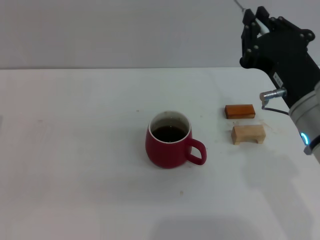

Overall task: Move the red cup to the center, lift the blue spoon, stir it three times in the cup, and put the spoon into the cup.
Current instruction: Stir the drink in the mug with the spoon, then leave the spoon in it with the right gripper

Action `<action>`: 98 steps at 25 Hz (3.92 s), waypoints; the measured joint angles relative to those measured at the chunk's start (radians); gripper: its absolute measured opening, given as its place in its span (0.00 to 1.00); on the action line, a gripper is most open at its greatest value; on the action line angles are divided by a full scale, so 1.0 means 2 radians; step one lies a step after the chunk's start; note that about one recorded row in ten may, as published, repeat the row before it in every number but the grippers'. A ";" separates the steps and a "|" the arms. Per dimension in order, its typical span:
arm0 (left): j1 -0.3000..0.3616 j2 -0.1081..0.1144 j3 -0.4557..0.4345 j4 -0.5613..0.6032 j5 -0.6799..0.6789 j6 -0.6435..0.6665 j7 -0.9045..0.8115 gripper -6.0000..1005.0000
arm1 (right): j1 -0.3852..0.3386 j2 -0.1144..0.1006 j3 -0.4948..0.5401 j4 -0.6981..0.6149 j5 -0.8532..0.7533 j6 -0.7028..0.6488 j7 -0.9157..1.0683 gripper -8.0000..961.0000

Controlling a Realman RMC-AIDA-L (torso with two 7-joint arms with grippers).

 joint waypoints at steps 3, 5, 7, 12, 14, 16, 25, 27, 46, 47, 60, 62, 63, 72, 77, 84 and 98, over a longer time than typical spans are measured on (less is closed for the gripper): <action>-0.001 0.000 -0.001 0.000 0.000 0.000 0.000 0.86 | -0.002 0.006 0.011 0.002 -0.004 0.019 0.000 0.15; -0.001 0.000 -0.001 0.000 0.000 -0.001 0.000 0.86 | -0.004 0.013 0.025 0.004 -0.014 0.046 0.000 0.15; -0.002 0.000 -0.001 0.000 0.000 -0.001 0.000 0.86 | -0.004 0.015 0.029 0.005 -0.016 0.054 0.000 0.15; -0.003 0.000 -0.002 0.001 0.000 -0.001 0.000 0.86 | -0.005 0.028 0.055 0.011 -0.027 0.101 0.000 0.15; -0.003 0.000 -0.002 0.001 0.000 -0.001 0.000 0.86 | -0.005 0.029 0.058 0.012 -0.029 0.109 0.000 0.15; -0.003 0.000 -0.002 0.001 0.000 -0.002 0.000 0.86 | -0.005 0.033 0.067 0.015 -0.035 0.127 0.000 0.15; -0.003 0.000 -0.002 0.001 0.000 -0.002 0.000 0.86 | 0.003 0.038 0.099 0.032 -0.042 0.212 0.000 0.15; -0.003 0.000 -0.002 0.001 0.000 -0.002 0.000 0.86 | 0.004 0.039 0.103 0.034 -0.042 0.222 0.002 0.15; -0.005 -0.001 -0.002 -0.002 0.001 -0.002 0.000 0.86 | 0.022 0.039 0.173 0.076 -0.054 0.393 0.032 0.15; -0.006 -0.001 -0.002 -0.001 0.001 -0.002 0.000 0.86 | 0.022 0.039 0.173 0.076 -0.054 0.393 0.032 0.15; -0.010 -0.001 -0.002 0.000 0.001 -0.009 0.003 0.86 | 0.034 0.040 0.212 0.099 -0.057 0.486 0.045 0.15; -0.011 -0.001 -0.002 0.000 0.001 -0.009 0.004 0.86 | 0.035 0.040 0.218 0.104 -0.057 0.496 0.046 0.15; -0.013 -0.001 -0.005 0.000 0.001 -0.013 0.004 0.86 | 0.035 0.040 0.220 0.106 -0.057 0.501 0.048 0.15; -0.016 -0.001 -0.006 0.000 0.001 -0.016 0.005 0.86 | 0.051 0.039 0.258 0.120 -0.060 0.578 0.072 0.15; -0.017 -0.001 -0.006 0.000 0.001 -0.019 0.005 0.86 | 0.065 0.038 0.280 0.132 -0.064 0.623 0.089 0.15; -0.018 -0.001 -0.006 0.000 0.002 -0.019 0.005 0.86 | 0.089 0.038 0.318 0.145 -0.069 0.703 0.115 0.15; -0.017 -0.003 -0.004 0.000 0.004 -0.019 0.005 0.86 | 0.109 0.038 0.343 0.166 -0.119 0.770 0.157 0.15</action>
